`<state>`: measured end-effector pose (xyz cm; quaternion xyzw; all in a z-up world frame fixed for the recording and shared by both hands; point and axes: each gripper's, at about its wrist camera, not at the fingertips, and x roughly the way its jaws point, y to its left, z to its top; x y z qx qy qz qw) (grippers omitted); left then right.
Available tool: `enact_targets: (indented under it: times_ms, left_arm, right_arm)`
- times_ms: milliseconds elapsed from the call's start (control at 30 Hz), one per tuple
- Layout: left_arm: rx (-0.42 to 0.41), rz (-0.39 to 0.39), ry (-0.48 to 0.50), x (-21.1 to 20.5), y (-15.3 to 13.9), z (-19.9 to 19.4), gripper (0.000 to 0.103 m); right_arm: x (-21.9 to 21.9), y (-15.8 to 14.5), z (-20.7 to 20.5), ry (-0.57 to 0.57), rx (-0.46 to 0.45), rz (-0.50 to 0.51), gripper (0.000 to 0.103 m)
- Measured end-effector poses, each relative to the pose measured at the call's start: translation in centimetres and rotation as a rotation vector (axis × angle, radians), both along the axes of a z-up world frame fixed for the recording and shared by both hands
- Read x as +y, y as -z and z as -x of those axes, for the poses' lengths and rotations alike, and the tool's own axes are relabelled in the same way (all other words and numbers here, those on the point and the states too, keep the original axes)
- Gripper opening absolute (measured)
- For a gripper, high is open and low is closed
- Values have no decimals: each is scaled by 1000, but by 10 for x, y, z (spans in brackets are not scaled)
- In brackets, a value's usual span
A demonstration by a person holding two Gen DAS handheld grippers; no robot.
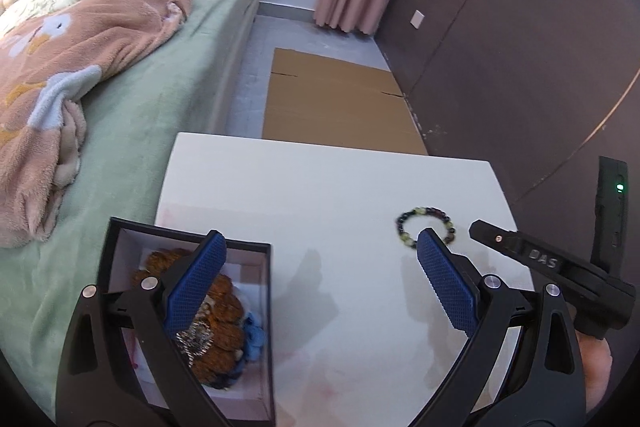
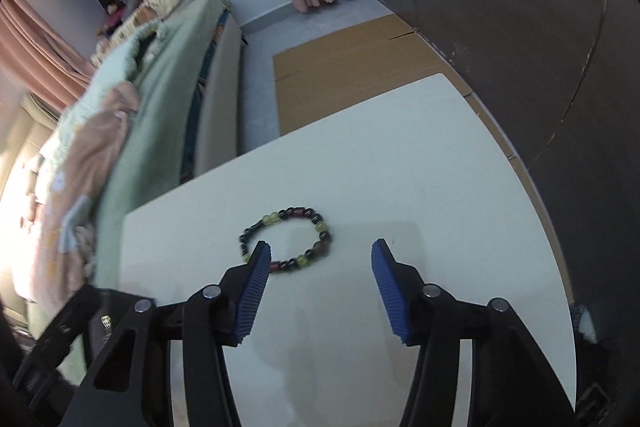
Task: Organize jewelry
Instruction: 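Grasp the black-green bead bracelet with the right tool, then carry the bead bracelet into the black box and open the right tool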
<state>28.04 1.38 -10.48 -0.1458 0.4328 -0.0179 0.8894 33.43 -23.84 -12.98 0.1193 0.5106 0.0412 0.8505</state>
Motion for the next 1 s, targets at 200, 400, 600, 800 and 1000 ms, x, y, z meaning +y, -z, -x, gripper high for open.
enact_targets:
  times_ms: [200, 400, 600, 800, 1000]
  left_arm:
    - [-11, -13, -52, 12, 3, -1, 96]
    - [-20, -10, -111, 24, 5, 1, 96]
    - [-22, -12, -133, 27, 5, 5, 96]
    - [-29, 6, -137, 31, 0, 14, 96]
    - [-47, 20, -120, 34, -12, 25, 96]
  right_arm:
    - [24, 10, -14, -22, -3, 138, 43]
    - [25, 23, -18, -12, 26, 220, 35]
    - [43, 21, -5, -74, 31, 293, 9]
    - [36, 6, 7, -106, 23, 197, 9]
    - [31, -30, 27, -121, -43, 32, 9]
